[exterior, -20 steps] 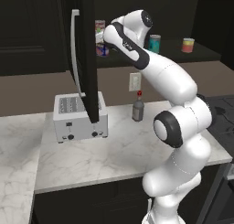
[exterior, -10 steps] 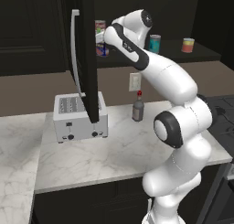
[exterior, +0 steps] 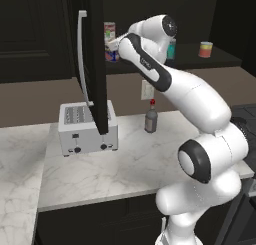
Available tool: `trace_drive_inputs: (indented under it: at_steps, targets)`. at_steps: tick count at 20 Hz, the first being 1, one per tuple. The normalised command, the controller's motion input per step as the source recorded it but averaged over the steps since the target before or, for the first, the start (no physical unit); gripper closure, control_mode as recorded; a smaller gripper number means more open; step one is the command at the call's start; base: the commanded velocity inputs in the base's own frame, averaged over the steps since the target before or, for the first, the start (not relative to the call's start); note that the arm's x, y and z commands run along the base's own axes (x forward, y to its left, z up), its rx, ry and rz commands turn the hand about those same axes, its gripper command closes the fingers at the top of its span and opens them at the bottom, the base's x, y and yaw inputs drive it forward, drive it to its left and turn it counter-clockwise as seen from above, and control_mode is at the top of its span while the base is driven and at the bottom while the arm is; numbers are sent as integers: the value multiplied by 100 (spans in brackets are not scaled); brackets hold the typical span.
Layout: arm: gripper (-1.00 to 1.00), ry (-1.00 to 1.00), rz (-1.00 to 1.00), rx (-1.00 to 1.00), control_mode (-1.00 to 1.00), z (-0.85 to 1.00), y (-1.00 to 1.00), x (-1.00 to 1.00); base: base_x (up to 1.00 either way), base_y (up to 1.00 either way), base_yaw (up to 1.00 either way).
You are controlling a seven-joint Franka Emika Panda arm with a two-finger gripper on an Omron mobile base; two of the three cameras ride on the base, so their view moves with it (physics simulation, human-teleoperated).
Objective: Stack two cans on top of the other two cans in the cabinet.
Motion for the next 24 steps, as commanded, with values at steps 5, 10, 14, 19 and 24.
trace_drive_inputs:
  at_steps: [5, 10, 14, 19, 24]
  targets:
    - [-100, -18, -21, 0, -100, -4, -20, -68, 0, 0, 0]
    - [-100, 4, -40, 2, -100, 17, -35, -36, 0, 0, 0]
    - [-100, 18, -43, 5, -100, 32, -36, -31, 0, 0, 0]
    - [-100, 22, -40, 10, -100, 35, -39, -33, 0, 0, 0]
    - [-100, 23, -37, 9, -100, 20, -40, -26, 0, 0, 0]
